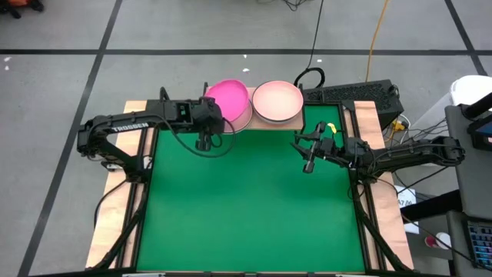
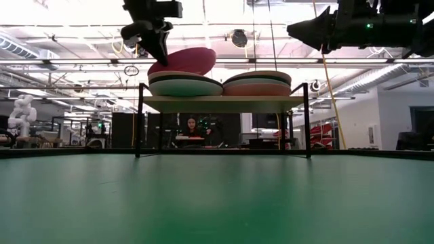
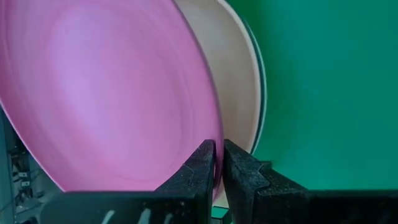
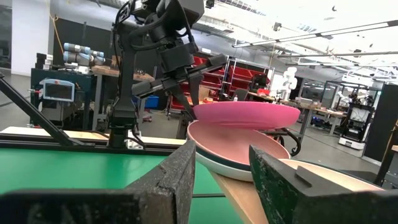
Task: Place and stack plates onto a shelf
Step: Stack the pink plate on the left beige plate
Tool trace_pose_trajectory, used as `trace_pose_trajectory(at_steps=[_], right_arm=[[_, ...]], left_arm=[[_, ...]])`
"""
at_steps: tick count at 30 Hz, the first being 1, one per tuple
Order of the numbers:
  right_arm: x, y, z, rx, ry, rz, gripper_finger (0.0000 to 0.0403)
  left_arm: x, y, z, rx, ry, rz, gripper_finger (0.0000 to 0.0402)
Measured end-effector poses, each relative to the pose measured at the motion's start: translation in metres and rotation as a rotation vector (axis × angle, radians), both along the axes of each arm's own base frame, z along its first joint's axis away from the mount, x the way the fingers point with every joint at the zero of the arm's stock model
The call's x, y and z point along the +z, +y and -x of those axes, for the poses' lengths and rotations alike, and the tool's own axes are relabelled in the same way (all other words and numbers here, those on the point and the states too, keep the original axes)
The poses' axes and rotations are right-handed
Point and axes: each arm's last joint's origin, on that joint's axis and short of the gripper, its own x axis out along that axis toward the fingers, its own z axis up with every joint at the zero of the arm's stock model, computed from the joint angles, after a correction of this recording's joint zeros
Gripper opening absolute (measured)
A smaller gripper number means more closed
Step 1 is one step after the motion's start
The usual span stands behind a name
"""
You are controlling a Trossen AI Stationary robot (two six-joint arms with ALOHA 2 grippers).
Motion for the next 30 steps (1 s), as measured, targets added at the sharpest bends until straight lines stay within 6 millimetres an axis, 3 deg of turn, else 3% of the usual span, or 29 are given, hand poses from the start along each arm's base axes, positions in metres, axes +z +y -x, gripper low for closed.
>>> trace_pose_trajectory(at_steps=[10,21,30], right_arm=[[0.0000,0.0000,0.0000,0.000,0.000,0.000,0.0132],[0.0000,0.0000,0.0000,0.000,0.000,0.000,0.0132],[0.0000,0.0000,0.0000,0.000,0.000,0.000,0.0132]], left_arm=[[-0.0001,-0.0003,-0.0001,0.005,-0.007,0.014,0.0036],[-0.0002,-0.0005,0.0000,-0.046,0.019,-0.006,0.0176],[0.0052,-0.0025,0.0040,-0.051,-0.002,-0.013,0.0193]])
